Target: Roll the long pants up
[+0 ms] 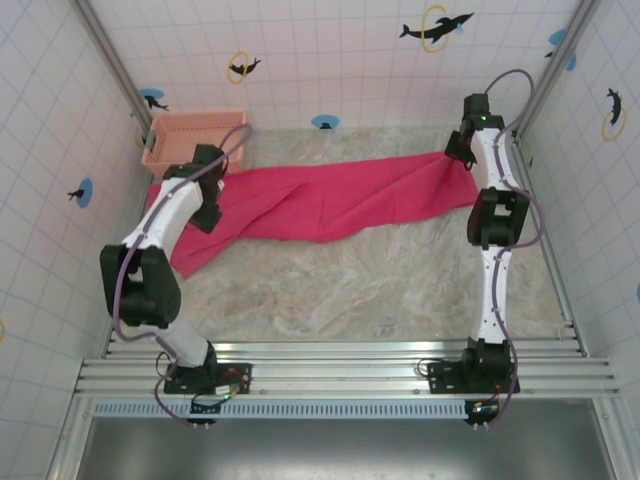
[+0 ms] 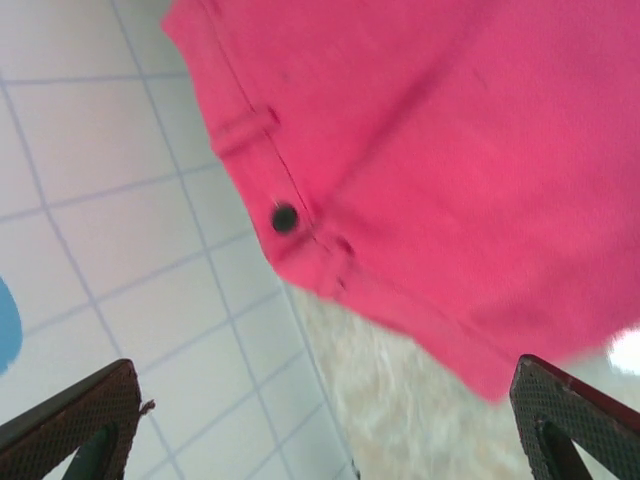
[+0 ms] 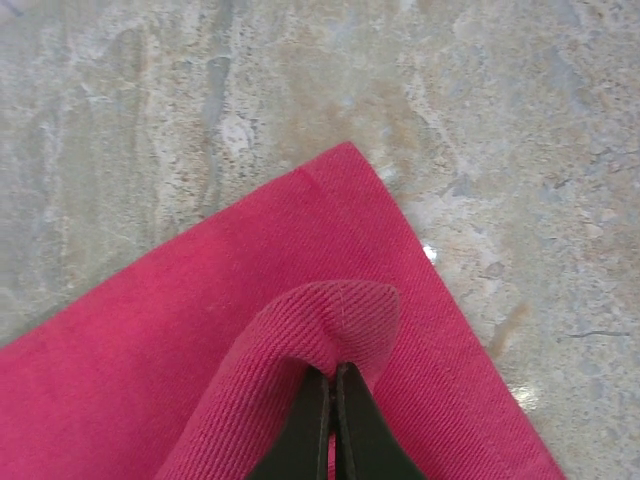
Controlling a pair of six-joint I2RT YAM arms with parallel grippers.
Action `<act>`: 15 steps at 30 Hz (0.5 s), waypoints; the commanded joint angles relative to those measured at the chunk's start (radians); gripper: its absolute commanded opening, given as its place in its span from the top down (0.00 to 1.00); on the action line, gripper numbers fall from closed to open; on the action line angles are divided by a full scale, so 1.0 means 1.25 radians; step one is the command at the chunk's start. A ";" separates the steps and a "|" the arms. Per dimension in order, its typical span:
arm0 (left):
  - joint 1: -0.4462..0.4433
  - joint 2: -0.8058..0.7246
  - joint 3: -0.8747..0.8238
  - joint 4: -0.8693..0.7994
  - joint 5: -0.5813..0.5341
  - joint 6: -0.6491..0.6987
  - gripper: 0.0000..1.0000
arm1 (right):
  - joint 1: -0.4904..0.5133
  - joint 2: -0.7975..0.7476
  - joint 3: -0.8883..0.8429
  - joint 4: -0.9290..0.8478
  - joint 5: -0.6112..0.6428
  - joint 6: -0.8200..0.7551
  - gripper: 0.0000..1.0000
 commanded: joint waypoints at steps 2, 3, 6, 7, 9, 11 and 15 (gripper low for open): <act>-0.101 -0.024 -0.129 -0.069 -0.032 -0.021 0.03 | 0.003 0.003 0.034 0.003 -0.037 0.027 1.00; -0.110 -0.023 -0.146 -0.072 -0.041 -0.042 0.03 | 0.003 0.003 0.034 0.004 -0.043 0.025 1.00; -0.127 0.003 -0.188 -0.049 -0.077 -0.081 0.03 | 0.005 0.006 0.019 0.011 -0.066 0.027 1.00; -0.129 0.016 -0.187 -0.046 -0.092 -0.102 0.03 | 0.006 0.005 0.013 0.014 -0.074 0.030 1.00; -0.130 0.039 -0.186 -0.020 -0.117 -0.112 0.03 | 0.008 0.006 0.005 0.020 -0.088 0.030 1.00; -0.129 0.071 -0.171 -0.003 -0.109 -0.109 0.03 | 0.011 0.002 0.000 0.022 -0.091 0.029 1.00; -0.129 0.169 -0.139 0.010 -0.120 -0.126 0.06 | 0.017 -0.004 -0.008 0.035 -0.094 0.023 1.00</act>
